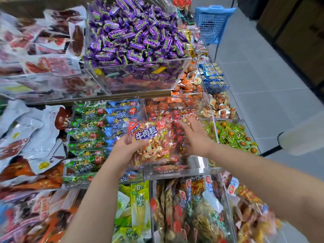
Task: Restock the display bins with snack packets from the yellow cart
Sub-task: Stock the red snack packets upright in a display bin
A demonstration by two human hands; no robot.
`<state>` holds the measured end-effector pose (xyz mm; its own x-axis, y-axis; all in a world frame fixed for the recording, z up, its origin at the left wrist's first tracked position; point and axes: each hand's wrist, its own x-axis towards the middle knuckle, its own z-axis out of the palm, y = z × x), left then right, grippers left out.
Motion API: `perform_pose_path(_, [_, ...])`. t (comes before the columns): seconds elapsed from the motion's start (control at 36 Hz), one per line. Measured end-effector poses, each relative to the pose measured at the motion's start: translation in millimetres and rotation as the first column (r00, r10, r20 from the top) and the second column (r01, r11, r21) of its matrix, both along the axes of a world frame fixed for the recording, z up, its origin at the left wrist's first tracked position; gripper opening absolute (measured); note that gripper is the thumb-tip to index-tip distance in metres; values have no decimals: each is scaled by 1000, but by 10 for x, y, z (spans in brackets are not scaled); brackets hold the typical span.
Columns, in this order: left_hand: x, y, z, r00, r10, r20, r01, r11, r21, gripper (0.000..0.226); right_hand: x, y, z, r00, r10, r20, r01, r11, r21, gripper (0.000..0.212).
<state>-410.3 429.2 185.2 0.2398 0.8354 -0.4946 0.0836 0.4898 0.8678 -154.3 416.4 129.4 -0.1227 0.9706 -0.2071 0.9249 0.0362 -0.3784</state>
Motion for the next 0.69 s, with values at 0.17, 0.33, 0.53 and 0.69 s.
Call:
perform_pose_path(0.17, [155, -20, 7, 976, -87, -198, 104, 992, 74, 66, -128, -137, 630, 740, -152, -655, 155, 987, -54, 44])
perform_pose_path(0.33, [234, -53, 27, 951, -116, -286, 166, 973, 158, 45, -293, -295, 627, 934, -31, -356, 3, 997, -78, 81])
perform_pose_path(0.53, [225, -100, -7, 956, -41, -290, 102, 975, 196, 28, -7, -306, 820, 928, -137, -345, 86, 984, -159, 32])
perform_pose_path(0.69, [187, -67, -53, 975, 2, -222, 28, 990, 135, 48, 333, -116, 913, 978, -208, -23, 204, 974, -100, 60])
